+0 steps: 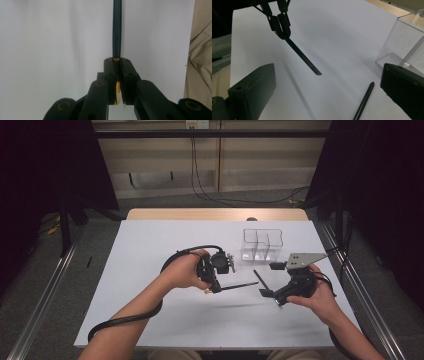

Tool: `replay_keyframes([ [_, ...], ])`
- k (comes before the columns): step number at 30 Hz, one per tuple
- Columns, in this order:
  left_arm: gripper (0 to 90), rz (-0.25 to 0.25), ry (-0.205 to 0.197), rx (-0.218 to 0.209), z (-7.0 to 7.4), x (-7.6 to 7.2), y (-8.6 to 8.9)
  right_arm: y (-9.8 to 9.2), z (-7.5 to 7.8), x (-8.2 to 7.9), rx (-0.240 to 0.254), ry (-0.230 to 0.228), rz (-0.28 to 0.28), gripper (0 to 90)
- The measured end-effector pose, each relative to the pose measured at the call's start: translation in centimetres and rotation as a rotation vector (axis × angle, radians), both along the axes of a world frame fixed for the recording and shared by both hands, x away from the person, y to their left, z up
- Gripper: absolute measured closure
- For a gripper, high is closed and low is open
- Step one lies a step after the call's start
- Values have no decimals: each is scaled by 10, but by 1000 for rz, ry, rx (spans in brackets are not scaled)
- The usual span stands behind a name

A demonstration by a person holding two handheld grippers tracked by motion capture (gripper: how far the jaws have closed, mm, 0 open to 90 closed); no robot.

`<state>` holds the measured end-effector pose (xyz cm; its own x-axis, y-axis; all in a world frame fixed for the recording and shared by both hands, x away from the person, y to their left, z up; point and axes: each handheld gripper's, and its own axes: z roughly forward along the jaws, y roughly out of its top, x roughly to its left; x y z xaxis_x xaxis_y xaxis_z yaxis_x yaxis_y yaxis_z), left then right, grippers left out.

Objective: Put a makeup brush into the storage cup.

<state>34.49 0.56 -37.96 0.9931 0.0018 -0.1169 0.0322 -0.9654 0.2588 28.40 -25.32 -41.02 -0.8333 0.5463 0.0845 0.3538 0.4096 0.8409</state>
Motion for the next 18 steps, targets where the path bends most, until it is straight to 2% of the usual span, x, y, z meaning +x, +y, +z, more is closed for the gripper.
replay_keyframes([
  [3,849,-1,0,4,1,-1,-3,5,4,3,-19,9,21,8],
  [4,849,-16,-5,9,1,0,-4,9,6,5,-49,15,39,11],
  [6,849,-12,4,9,1,-1,-4,13,7,7,-73,21,49,12],
  [7,849,-13,-8,7,1,-3,-5,15,8,8,-87,19,55,14],
  [11,848,-17,-13,12,1,-2,-6,21,10,10,-114,17,72,33],
  [15,849,-13,-3,13,0,-2,-6,27,15,13,-150,11,113,101],
  [18,849,-13,-15,5,-1,-2,-6,31,16,16,-179,14,135,123],
])
